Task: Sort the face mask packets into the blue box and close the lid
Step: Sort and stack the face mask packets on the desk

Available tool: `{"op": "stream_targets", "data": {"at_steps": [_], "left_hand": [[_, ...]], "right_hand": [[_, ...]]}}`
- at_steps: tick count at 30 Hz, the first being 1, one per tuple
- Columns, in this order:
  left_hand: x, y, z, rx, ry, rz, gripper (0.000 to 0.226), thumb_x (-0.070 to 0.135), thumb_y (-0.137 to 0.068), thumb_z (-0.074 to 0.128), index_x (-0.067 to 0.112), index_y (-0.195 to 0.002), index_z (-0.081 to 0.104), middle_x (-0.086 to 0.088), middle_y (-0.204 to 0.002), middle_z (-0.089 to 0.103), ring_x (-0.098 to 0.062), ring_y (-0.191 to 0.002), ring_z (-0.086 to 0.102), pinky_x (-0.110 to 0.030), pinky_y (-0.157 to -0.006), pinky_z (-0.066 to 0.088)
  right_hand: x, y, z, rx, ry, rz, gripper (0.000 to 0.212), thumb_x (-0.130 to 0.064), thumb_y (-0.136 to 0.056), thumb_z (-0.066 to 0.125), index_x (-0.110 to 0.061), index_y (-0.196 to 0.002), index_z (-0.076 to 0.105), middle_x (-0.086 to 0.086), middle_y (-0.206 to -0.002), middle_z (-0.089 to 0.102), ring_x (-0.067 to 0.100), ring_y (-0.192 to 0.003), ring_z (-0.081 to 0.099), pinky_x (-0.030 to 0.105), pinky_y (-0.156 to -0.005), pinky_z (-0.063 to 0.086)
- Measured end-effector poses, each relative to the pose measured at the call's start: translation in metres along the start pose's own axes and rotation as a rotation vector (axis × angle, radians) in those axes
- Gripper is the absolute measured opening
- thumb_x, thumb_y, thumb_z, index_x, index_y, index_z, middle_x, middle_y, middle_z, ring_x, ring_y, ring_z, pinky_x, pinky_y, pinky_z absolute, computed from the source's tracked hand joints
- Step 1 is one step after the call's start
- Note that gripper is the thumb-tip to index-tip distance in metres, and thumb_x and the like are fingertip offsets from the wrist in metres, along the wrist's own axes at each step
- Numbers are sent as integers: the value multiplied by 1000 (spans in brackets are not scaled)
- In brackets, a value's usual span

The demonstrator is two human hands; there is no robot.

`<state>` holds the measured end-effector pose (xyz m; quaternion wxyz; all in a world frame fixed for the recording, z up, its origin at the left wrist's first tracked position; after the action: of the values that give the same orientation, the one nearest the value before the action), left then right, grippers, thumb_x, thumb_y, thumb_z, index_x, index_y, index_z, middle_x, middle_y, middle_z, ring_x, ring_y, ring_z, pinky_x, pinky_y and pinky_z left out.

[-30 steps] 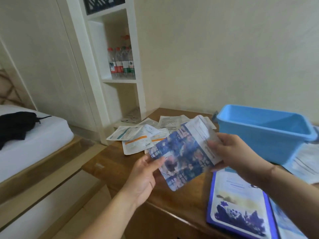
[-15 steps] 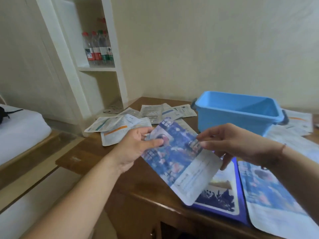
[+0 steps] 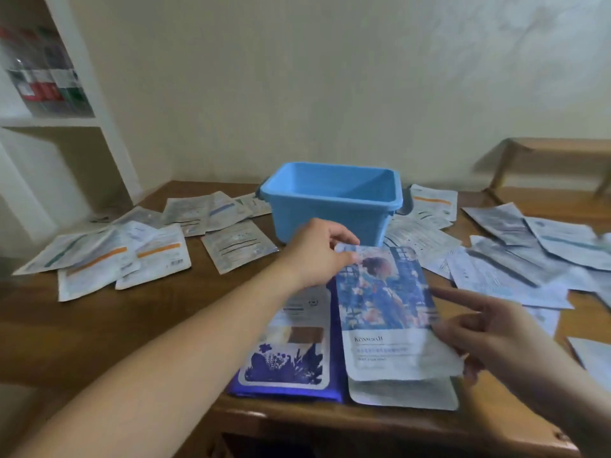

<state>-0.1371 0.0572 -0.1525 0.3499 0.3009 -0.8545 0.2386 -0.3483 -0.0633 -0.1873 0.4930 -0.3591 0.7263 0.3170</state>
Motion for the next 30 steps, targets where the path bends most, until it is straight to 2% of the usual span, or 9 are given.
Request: {"op": "stream_targets", "data": {"at_steps": [5, 9, 12, 15, 20, 24, 26, 28, 30], "left_hand": [[-5, -3, 32, -61, -337, 25, 19, 31, -84, 75, 22, -102, 76, 7, -96, 73, -11, -85, 57, -21, -71, 42], [-16, -2, 39, -99, -396, 29, 16, 34, -83, 75, 25, -96, 76, 9, -96, 72, -14, -93, 60, -32, -85, 50], [-20, -2, 41, -116, -487, 49, 16, 38, -84, 72, 31, -98, 75, 9, -102, 69, -17, -102, 57, -36, -93, 46], [-22, -3, 42, -147, -509, 45, 19, 41, -87, 69, 32, -103, 74, 12, -109, 68, -15, -108, 56, -36, -97, 42], [-25, -6, 44, -146, -517, 26, 18, 42, -88, 68, 33, -103, 75, 13, -108, 68, -14, -110, 54, -37, -97, 36], [-26, -8, 43, -142, -509, 11, 20, 45, -85, 71, 33, -101, 75, 15, -107, 69, -11, -108, 55, -37, -96, 35], [-28, -7, 32, -118, -443, -1, 21, 46, -85, 70, 31, -98, 75, 16, -101, 69, -9, -104, 58, -35, -94, 41], [-34, -6, 5, 14, -298, -30, 17, 43, -85, 71, 26, -88, 76, 15, -88, 69, -4, -91, 62, -23, -81, 46], [-48, -2, -35, 267, -192, -82, 15, 38, -85, 72, 23, -84, 73, 12, -82, 69, -2, -80, 61, -14, -68, 44]], "right_hand": [[25, -3, -4, 72, 255, -39, 39, -10, -88, 68, -26, -123, 63, 2, -62, 70, 14, -39, 50, 21, -42, 39], [27, -4, -2, 78, 515, -125, 44, -25, -83, 71, -28, -126, 62, -20, -66, 66, 0, -61, 60, 13, -61, 43], [24, 2, -1, 87, 718, -153, 40, -42, -84, 65, -39, -124, 60, -24, -72, 63, -1, -71, 58, 15, -63, 45], [14, 9, 2, 216, 983, -370, 57, -71, -80, 47, -47, -131, 50, -30, -98, 60, 1, -95, 56, 23, -75, 52], [36, 5, 26, 72, 1168, -560, 70, -82, -84, 29, -39, -135, 52, -10, -137, 58, 19, -124, 57, 40, -93, 49], [43, 8, 30, -38, 1167, -484, 71, -81, -85, 29, -38, -138, 50, -10, -142, 53, 16, -130, 49, 39, -99, 32], [41, 7, 30, -28, 1164, -504, 71, -82, -85, 29, -39, -138, 49, -11, -142, 52, 12, -133, 40, 38, -102, 41], [29, 2, 23, -7, 1043, -494, 71, -84, -83, 30, -43, -138, 46, -17, -144, 47, 6, -137, 32, 44, -100, 45], [-2, -10, 16, 74, 796, -385, 72, -89, -74, 36, -53, -136, 36, -36, -142, 32, -8, -135, 30, 33, -106, 34]]}}
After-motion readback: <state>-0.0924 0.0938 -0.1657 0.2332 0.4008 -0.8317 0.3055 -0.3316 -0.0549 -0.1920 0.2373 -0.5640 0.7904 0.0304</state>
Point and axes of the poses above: each hand's wrist, its own y-axis away from the middle knuckle, its own z-axis out of the palm, x = y × z, the point moved 5 cm from there along -y, towards the middle knuckle
